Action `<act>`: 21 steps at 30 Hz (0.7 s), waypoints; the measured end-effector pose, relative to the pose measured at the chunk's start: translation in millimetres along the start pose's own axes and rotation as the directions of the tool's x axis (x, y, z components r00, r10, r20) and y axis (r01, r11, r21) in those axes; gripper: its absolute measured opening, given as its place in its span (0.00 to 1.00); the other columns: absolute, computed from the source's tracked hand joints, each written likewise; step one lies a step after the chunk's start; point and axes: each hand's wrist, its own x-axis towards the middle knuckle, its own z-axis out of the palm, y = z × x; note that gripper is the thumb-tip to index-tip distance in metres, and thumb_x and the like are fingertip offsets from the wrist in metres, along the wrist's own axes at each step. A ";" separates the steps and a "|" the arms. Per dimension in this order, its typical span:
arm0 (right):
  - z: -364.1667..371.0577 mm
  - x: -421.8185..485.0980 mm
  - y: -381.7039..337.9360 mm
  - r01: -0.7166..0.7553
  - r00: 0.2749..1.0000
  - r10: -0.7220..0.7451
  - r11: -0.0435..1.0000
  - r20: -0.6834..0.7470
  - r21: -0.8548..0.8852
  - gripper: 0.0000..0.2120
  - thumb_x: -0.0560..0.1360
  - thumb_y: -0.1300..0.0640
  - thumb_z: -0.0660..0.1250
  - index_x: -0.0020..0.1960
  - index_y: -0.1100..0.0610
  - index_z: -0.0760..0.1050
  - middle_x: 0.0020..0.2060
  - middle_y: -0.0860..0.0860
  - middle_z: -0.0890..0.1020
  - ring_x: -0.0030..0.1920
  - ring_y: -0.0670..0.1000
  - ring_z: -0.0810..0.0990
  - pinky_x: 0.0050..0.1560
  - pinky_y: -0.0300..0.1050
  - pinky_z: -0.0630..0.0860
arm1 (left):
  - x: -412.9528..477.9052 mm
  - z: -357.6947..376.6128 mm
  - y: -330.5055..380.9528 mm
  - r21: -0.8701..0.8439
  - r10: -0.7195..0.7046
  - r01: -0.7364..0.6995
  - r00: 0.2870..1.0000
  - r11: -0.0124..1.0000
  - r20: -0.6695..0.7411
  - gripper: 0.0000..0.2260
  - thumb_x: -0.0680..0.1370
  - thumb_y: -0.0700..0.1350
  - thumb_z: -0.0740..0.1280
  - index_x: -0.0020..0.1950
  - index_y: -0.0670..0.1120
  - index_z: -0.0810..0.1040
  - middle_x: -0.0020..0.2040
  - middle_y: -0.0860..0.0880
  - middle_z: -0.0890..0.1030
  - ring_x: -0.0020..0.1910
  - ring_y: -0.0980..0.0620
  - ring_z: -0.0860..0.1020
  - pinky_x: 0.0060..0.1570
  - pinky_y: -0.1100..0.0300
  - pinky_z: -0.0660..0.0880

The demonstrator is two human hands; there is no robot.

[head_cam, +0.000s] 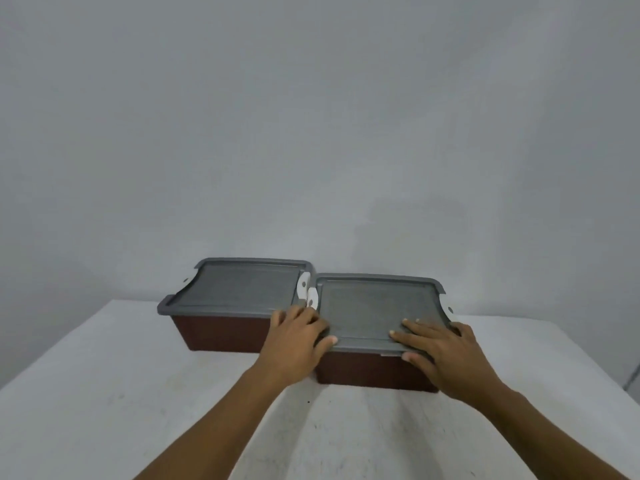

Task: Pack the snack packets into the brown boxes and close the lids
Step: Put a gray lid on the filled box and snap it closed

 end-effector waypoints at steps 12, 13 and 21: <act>22.2 52.2 3.3 -0.133 0.988 0.143 0.979 -0.051 0.154 0.33 0.74 0.38 0.33 0.72 0.36 0.63 0.75 0.41 0.64 0.75 0.46 0.59 0.71 0.61 0.43 | 40.2 7.4 -106.6 0.225 -0.146 0.105 0.973 0.969 0.176 0.44 0.66 0.80 0.37 0.78 0.62 0.51 0.79 0.53 0.56 0.76 0.47 0.55 0.73 0.40 0.47; 25.6 53.2 5.3 -0.134 0.988 0.144 0.981 -0.061 0.139 0.33 0.74 0.38 0.32 0.72 0.36 0.63 0.74 0.42 0.64 0.75 0.47 0.59 0.71 0.62 0.44 | 41.5 8.9 -105.7 0.214 -0.152 0.118 0.977 0.970 0.147 0.45 0.65 0.80 0.36 0.77 0.61 0.53 0.78 0.53 0.57 0.76 0.48 0.57 0.73 0.42 0.51; 20.9 55.6 -1.4 -0.209 0.977 0.213 0.971 -0.028 0.114 0.21 0.82 0.42 0.46 0.73 0.36 0.60 0.76 0.40 0.60 0.76 0.45 0.55 0.73 0.62 0.42 | 39.2 11.6 -107.8 0.153 -0.084 0.069 0.992 0.986 0.092 0.46 0.66 0.80 0.35 0.77 0.59 0.56 0.78 0.50 0.60 0.75 0.46 0.59 0.73 0.43 0.53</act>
